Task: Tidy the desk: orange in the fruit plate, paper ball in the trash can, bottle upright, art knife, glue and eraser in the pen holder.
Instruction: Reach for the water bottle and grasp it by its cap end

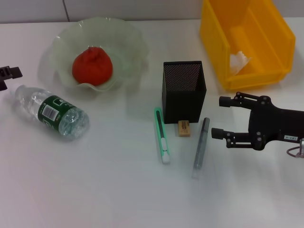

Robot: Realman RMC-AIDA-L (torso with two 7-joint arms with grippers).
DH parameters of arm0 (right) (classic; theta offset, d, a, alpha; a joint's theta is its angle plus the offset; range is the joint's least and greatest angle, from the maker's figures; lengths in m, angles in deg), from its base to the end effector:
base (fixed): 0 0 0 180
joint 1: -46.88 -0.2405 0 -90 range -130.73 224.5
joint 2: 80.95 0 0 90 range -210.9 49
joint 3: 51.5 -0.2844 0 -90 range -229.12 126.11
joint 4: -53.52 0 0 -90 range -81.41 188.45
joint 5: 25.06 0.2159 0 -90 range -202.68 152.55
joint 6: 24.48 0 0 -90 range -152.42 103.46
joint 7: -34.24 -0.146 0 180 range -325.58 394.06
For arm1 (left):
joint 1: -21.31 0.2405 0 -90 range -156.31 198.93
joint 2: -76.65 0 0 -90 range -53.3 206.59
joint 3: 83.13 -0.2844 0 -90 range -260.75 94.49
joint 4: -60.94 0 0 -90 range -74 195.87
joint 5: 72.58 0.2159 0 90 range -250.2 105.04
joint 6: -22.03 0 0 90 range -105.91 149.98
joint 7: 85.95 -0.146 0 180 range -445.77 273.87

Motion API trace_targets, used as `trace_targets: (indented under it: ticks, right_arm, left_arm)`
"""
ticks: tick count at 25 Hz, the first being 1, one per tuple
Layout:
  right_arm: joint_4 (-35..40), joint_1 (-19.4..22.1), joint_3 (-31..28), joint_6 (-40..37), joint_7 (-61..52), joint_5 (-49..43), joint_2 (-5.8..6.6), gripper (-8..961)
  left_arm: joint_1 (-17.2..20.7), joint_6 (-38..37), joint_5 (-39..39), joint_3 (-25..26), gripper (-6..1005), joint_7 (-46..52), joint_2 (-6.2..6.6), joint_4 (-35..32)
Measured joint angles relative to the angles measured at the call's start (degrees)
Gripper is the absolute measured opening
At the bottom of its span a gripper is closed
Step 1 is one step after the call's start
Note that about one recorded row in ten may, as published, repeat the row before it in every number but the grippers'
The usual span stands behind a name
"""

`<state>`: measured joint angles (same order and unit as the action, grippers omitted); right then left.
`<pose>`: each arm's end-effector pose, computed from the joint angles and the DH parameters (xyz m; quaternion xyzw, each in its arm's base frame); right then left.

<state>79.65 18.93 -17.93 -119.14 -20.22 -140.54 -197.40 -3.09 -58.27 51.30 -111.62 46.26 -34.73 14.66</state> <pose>0.3140 0.3116 -0.0200 -0.9462 0.1011 0.2714 0.1445 -0.3802 0.3498 0.0989 -0.6991 -0.6262 -0.2364 0.2514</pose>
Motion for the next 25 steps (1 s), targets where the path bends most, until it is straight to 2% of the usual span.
trace_targets:
  ticks: [25]
  right_arm:
    - [-0.3,0.4,0.8,-1.6,3.1,-1.7,-0.57,830]
  left_arm:
    - [-1.1,5.5,4.9,-1.5,759,9.3,-1.04,0.1]
